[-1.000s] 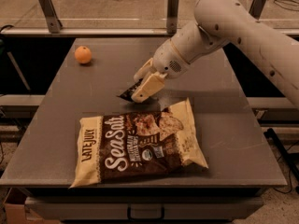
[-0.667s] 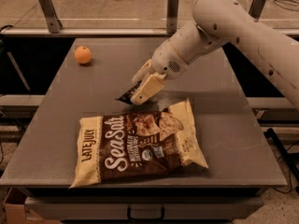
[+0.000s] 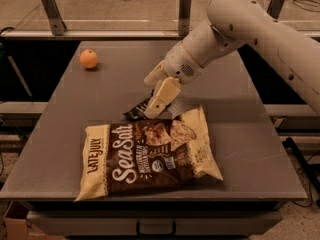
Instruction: Move rxbar chocolate near brown chip bag
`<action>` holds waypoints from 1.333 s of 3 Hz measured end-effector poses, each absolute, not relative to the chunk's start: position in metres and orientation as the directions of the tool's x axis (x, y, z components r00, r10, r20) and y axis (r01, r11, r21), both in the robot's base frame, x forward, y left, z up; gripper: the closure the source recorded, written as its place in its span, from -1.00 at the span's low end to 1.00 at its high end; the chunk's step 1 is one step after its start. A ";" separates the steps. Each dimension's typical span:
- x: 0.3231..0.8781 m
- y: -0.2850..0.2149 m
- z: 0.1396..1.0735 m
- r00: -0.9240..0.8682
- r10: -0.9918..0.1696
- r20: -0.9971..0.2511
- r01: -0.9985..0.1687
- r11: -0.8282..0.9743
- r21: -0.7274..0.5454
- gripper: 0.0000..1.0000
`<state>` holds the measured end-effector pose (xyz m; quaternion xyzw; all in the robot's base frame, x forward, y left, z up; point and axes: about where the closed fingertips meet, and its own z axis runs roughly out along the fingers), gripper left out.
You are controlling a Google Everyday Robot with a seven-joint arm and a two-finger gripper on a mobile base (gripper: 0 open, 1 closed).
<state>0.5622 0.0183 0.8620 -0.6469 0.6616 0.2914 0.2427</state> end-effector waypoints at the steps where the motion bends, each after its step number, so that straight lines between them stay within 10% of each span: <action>1: 0.585 0.001 0.874 -0.050 -0.708 -0.704 -0.998 0.060 0.011 -1.00; 4: 0.660 -0.097 0.984 0.014 -0.648 -0.762 -0.885 0.346 -0.311 -1.00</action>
Offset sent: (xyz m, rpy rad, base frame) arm 0.1152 -0.1344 0.1276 0.0915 -0.4198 -0.4096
